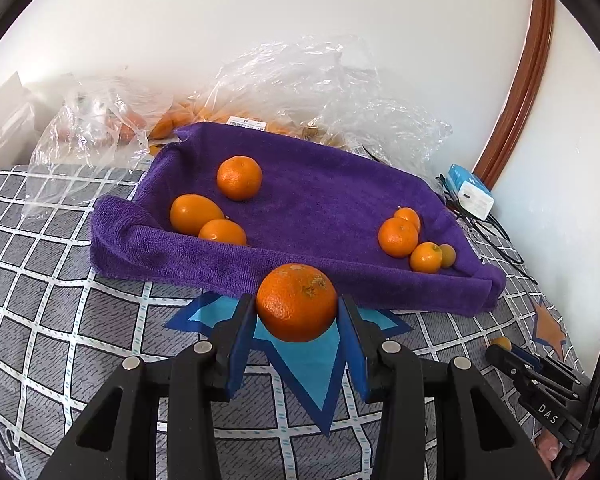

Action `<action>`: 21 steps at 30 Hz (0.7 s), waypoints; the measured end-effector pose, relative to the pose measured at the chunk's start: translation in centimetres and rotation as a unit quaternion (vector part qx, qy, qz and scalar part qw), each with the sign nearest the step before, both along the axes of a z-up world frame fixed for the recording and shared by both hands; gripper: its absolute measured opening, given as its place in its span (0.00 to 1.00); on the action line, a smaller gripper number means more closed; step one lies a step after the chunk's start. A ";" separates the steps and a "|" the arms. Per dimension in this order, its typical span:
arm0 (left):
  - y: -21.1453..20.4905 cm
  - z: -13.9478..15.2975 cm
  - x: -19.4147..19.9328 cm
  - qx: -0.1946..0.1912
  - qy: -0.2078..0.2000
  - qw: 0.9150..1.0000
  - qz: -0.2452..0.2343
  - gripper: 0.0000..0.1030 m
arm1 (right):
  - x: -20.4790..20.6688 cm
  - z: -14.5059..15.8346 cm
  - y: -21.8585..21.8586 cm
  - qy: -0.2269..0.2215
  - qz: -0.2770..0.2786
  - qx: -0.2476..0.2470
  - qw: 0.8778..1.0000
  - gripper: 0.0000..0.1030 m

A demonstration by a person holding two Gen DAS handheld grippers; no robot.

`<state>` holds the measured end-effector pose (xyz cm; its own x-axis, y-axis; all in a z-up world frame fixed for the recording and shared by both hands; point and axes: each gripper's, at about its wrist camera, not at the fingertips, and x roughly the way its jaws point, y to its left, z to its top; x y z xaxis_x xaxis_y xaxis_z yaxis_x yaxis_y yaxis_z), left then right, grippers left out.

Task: Organize fruits
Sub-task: 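Carry the yellow-green fruit in the right tool while the left tool carries its orange over the towel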

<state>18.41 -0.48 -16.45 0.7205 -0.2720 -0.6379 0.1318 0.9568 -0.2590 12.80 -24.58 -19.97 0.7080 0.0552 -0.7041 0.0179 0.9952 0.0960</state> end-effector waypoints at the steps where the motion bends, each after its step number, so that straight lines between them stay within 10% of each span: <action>1: 0.0 0.0 0.0 0.000 -0.001 1.000 0.001 0.38 | 0.0 0.0 -0.1 0.000 -0.002 0.001 1.000 0.25; 21: 4.0 3.8 2.3 -0.005 -0.011 0.999 0.050 0.38 | 4.9 5.6 0.6 -0.051 0.023 -0.017 0.998 0.25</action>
<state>20.68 3.53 -12.66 0.7580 -0.2047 -0.6192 0.0413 0.9626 -0.2677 17.72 -24.01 -14.37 0.7735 0.0657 -0.6304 -0.0354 0.9975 0.0606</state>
